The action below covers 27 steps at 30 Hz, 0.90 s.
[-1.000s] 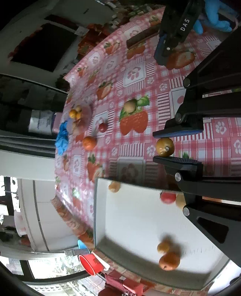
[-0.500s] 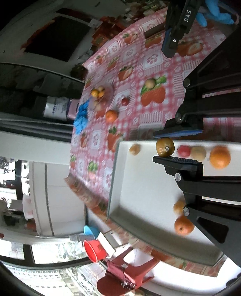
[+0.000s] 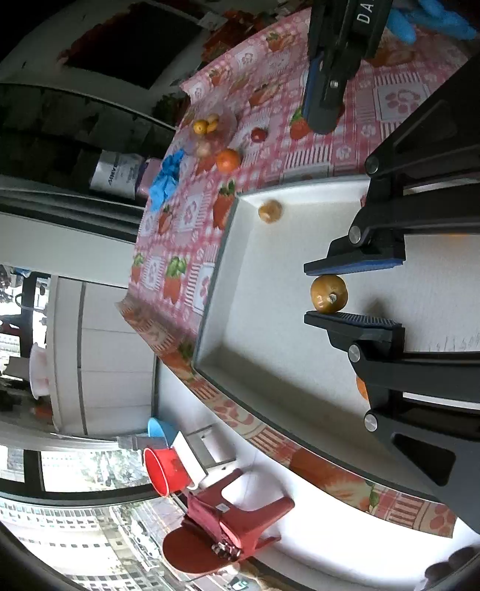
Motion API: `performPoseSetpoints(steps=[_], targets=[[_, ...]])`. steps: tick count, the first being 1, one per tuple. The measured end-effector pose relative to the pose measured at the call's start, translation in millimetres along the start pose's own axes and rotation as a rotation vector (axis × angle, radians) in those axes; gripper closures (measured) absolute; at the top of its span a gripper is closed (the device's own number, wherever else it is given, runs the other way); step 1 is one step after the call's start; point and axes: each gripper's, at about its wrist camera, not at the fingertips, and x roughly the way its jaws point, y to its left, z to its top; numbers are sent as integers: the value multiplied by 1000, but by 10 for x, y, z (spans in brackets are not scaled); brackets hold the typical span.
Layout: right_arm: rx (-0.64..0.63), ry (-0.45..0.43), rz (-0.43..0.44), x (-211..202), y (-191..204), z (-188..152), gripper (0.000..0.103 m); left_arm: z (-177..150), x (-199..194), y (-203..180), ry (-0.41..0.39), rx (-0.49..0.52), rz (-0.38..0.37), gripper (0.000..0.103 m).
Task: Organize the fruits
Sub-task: 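Carry yellow fruit and tomato over the white tray and open both tools, then move both open tools back over the fruits on the table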
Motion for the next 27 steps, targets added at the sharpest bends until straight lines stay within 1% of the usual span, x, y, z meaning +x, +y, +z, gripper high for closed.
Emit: performPoseSetpoints(steps=[3,6,14,16,17,18,20,21,22,23,24,25,26,27], targets=[[26,23,49,142,36,63,81,-18,55,31,1,8,9,82],[41,46,76,257,54,138,80,-29,108,62,8,5,6,82],[71,82,116,402,69,207,78,-64,211,137,29,-16,11,82],[77,83,118,410,58,218,73,-67,224,144,33,-15,10,82],[80,81,118,404,51,223,64,-72,233,141,38,-13,11,82],[82,77,115,393,45,230,50,-78,238,136,43,-11,15,82],[78,58,103,339,38,242,35,-85,254,124,54,-6,27,82],[75,49,97,308,38,237,31,-88,263,121,61,-4,28,82],[72,37,89,266,30,237,29,-92,270,118,67,-2,27,75],[72,27,83,232,14,236,24,-96,269,108,74,-2,28,38],[76,14,78,180,-15,235,22,-99,242,105,63,-8,35,17],[80,3,74,135,-43,237,22,-103,186,111,31,-20,43,1],[84,-9,66,83,-82,240,20,-102,86,117,-30,-38,40,1],[88,-20,55,37,-129,247,17,-95,45,109,-46,-39,23,1]])
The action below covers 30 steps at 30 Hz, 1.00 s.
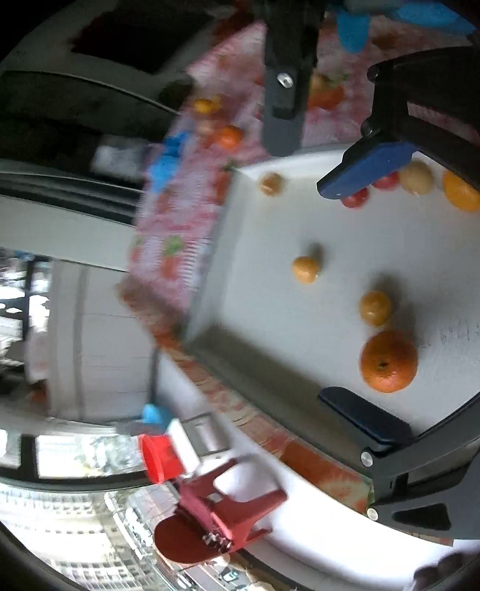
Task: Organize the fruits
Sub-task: 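Move both open tools back over the fruits on the table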
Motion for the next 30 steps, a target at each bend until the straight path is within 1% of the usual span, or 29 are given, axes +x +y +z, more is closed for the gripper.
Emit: performPoseSetpoints(steps=[2,4,6,9,17,20,22,24,26,28,30], targets=[[14,-25,-15,-96,-87,7,12,43,-39,-50,14,15,-37,1],[38,-49,-32,-211,-220,-4,8,75,-76,-117,15,35,-37,1],[69,-78,-57,-331,-378,-36,0,92,-126,-186,5,50,-37,1],[114,-99,-92,-453,-616,-99,0,113,-163,-306,14,60,-65,1],[202,-80,-223,-635,-1319,-419,0,197,-249,-730,32,137,-97,1],[236,-71,-275,-700,-1588,-557,0,257,-252,-917,58,154,-127,1],[231,-68,-320,-758,-1718,-654,0,312,-259,-1018,80,158,-157,1],[208,-69,-371,-824,-1831,-751,0,425,-295,-1144,103,140,-222,1],[188,-69,-411,-870,-1899,-820,0,587,-359,-1269,100,119,-281,1],[164,-73,-460,-912,-1969,-907,0,780,-415,-1444,75,121,-304,1],[141,-75,-503,-935,-2033,-1006,0,938,-425,-1616,35,137,-289,1]])
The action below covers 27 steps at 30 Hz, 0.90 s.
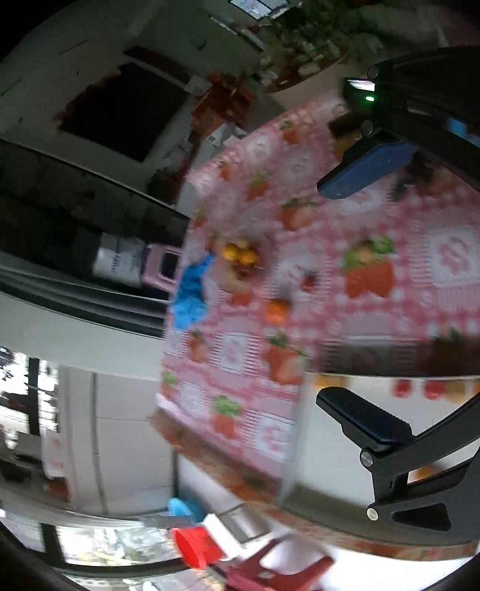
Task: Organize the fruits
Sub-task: 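Move both open tools back over the fruits on the table, then close the left tool on the large mandarin orange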
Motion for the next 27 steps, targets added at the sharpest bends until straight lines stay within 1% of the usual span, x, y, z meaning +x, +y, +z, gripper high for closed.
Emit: performPoseSetpoints(steps=[2,4,5,7,8,11,12,20,23,26,27], targets=[[-19,-8,-28,4,-37,-69,0,190,132,-145,-36,27,35,1],[-39,-17,-46,11,-73,-166,0,284,327,-213,-37,58,63,1],[-42,-17,-46,16,-82,-195,0,311,526,-243,-20,72,105,1],[-49,-44,-35,3,-104,-256,0,305,831,-219,16,76,159,1],[-53,-54,-34,-10,-103,-280,0,266,1050,-191,50,78,192,1],[-61,-91,-28,-41,-95,-346,0,161,1421,-150,110,100,263,1],[-60,-94,-23,-46,-97,-349,0,138,1508,-141,114,109,282,1],[-60,-96,-23,-38,-99,-348,0,110,2086,-107,135,169,358,1],[-59,-98,-20,-40,-92,-355,0,125,2211,-83,145,170,358,1],[-58,-98,-20,-41,-94,-354,0,130,2330,-76,159,183,381,2],[-58,-98,-20,-41,-94,-354,0,127,2362,-73,166,185,386,4]])
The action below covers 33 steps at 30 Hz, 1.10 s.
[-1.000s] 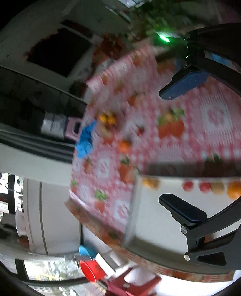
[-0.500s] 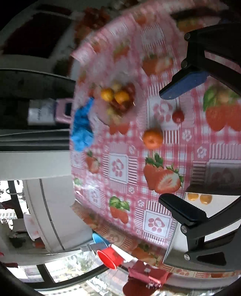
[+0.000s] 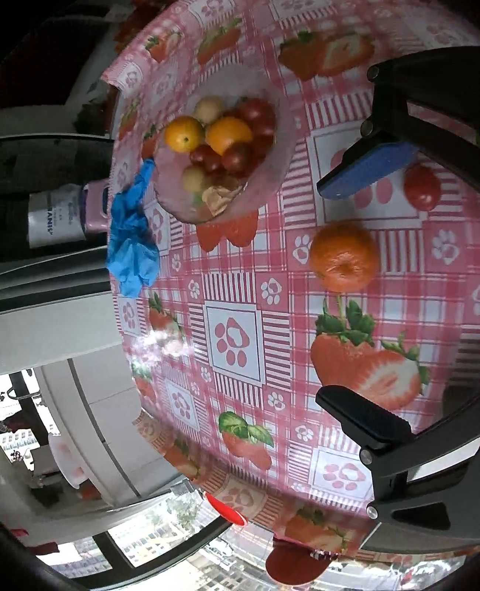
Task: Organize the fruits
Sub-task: 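Close the left tool on the large mandarin orange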
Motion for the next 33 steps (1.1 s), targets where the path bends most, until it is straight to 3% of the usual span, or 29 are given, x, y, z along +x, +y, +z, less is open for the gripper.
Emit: performPoseSetpoints(steps=[2,3,6,7,10,23,33], targets=[[0,-1,0,-1,1,-1,0,6,104,-10,41,6,-4,30],[1,-1,1,-1,2,1,0,1,163,-9,76,-1,-19,35],[4,-3,5,-2,1,6,0,6,167,13,71,-42,-91,59],[6,-4,7,-5,0,6,0,4,161,-14,75,-32,-99,62],[13,-9,16,-6,-9,7,0,-41,102,-132,55,27,-68,62],[21,-14,24,-11,-16,10,0,-714,-491,-395,30,136,-187,62],[19,-14,22,-5,-15,9,0,-1288,-920,-450,43,98,-266,62]])
